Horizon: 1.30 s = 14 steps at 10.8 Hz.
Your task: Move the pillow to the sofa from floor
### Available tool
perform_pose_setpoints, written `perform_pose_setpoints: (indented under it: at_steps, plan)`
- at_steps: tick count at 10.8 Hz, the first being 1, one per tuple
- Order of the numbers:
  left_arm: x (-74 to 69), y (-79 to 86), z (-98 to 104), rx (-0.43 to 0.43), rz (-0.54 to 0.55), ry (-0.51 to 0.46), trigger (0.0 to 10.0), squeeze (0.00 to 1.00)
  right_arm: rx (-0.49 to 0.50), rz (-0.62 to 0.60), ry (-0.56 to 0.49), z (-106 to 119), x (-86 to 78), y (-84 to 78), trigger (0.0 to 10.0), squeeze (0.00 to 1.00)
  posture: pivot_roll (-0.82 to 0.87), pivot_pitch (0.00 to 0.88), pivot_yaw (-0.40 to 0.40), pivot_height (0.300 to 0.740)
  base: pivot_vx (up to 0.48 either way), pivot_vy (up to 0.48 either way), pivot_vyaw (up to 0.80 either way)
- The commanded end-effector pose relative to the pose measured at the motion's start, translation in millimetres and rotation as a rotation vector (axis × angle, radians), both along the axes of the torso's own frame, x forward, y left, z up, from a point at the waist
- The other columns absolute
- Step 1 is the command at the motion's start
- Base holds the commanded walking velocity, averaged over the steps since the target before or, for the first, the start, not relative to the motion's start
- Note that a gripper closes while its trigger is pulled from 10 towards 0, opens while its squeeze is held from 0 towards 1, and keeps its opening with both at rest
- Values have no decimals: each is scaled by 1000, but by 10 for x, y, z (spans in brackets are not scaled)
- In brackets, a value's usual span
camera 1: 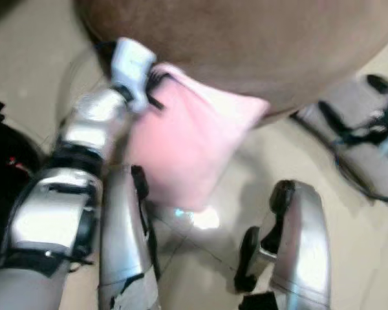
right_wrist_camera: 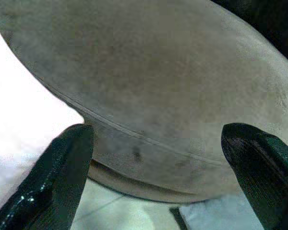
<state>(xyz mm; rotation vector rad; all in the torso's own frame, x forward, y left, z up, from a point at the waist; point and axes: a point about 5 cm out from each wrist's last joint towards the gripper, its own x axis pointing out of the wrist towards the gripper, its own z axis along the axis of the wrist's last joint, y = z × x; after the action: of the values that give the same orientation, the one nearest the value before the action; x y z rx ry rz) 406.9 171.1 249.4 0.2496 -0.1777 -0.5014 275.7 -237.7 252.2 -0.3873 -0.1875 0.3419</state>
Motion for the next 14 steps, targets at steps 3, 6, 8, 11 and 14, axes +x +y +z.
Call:
perform_pose_setpoints:
  at_steps: [3,6,8,11,14]
  plan:
    - [-138,231,1125,-156,114,-434,0,0,70,71,5,-88,248,228,10000,0,152,236,-139,451,0,0,0]
    - [-181,256,1235,-118,138,-480,0,0,114,106,43,-262,334,468,10000,0,169,212,-143,451,0,0,0]
    - [-179,253,1188,-115,139,-470,0,0,117,96,50,-311,359,487,10000,0,168,207,-145,451,0,0,0]
    - [-192,215,785,-102,145,-391,0,0,172,48,124,-502,415,538,10000,0,173,210,-161,461,0,0,0]
    - [-223,132,476,-89,135,-321,0,0,172,51,160,-650,403,611,10000,0,174,217,-164,486,0,0,0]
